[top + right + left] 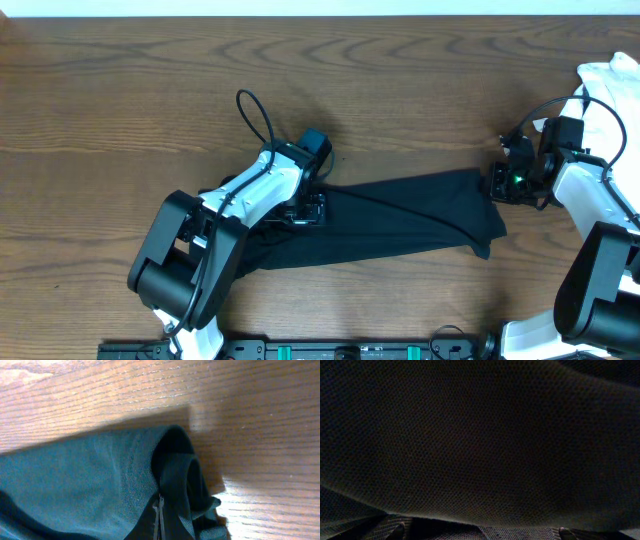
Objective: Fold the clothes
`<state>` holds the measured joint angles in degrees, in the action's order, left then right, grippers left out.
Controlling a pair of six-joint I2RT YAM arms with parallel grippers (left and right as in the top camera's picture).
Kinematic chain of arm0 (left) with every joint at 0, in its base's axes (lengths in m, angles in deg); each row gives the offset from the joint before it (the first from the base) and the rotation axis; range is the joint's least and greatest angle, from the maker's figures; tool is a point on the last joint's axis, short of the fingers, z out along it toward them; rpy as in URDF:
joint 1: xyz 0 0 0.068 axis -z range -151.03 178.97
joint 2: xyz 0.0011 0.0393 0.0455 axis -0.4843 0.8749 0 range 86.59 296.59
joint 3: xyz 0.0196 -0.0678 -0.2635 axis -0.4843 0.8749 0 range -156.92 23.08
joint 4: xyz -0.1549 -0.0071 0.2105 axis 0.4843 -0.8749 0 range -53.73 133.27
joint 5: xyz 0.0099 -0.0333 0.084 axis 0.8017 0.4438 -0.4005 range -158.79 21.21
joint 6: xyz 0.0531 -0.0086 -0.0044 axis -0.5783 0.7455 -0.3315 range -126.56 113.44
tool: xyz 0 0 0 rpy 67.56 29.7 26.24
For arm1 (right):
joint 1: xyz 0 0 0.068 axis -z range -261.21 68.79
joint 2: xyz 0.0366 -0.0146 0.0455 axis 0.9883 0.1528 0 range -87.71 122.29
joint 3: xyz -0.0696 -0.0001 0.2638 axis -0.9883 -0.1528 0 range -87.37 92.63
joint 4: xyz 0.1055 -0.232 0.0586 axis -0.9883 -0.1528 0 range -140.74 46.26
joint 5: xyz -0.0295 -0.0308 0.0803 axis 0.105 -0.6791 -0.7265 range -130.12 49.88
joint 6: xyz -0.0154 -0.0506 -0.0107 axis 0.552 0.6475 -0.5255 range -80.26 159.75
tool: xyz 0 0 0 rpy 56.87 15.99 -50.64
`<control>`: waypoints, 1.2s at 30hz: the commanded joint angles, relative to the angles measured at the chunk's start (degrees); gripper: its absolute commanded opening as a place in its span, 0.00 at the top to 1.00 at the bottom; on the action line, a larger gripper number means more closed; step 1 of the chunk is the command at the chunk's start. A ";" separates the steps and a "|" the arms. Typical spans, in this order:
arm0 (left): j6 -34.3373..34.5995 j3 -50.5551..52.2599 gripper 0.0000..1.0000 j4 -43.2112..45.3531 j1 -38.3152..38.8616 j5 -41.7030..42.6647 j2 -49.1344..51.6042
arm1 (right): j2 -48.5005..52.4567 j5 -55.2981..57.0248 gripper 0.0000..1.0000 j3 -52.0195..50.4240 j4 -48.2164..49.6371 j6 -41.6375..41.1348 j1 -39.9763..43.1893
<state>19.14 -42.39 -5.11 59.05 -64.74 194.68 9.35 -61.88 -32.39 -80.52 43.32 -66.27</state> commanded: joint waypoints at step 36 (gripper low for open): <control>0.31 2.01 0.19 1.14 0.22 -0.48 1.53 | -0.31 -2.05 0.55 -0.39 1.75 0.35 0.52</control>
<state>19.12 -42.28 -4.60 59.07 -64.21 194.68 9.35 -63.72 -32.43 -78.38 43.47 -66.27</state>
